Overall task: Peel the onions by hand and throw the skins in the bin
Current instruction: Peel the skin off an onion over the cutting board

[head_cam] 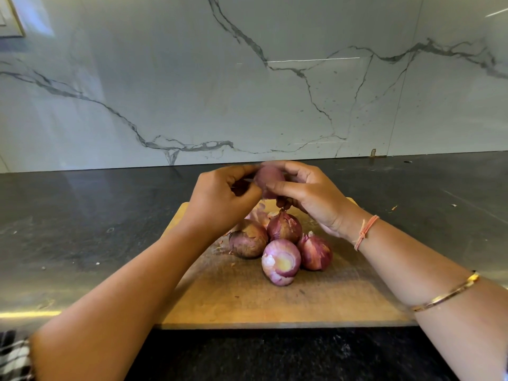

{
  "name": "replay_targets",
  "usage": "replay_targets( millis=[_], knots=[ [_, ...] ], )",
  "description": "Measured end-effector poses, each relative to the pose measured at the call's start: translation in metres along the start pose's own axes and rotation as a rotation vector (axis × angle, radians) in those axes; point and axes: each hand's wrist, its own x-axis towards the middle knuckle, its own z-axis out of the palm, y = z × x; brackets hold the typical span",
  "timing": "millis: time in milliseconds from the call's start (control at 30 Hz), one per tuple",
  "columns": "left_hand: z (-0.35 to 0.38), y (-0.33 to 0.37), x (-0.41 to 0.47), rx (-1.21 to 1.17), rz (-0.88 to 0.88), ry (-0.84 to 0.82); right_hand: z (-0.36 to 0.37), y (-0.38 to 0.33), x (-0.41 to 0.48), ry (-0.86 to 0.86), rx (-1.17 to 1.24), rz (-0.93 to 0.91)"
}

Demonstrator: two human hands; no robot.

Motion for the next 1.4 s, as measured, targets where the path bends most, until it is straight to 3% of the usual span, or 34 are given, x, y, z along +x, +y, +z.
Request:
replay_targets(
  millis=[567,867,1400],
  knots=[
    [-0.0015,-0.0067,0.0060,0.086,-0.022,0.119,0.0038,-0.0006,-0.0005,-0.032,0.027,0.010],
    [0.0025,-0.0018,0.0000,-0.099,-0.077,0.029,0.0009,0.0003,-0.0006,-0.016,-0.001,0.024],
    [0.0067,-0.0014,0.0001,0.206,0.159,0.133,0.0049,0.0013,0.0006,0.051,-0.067,0.000]
  ],
)
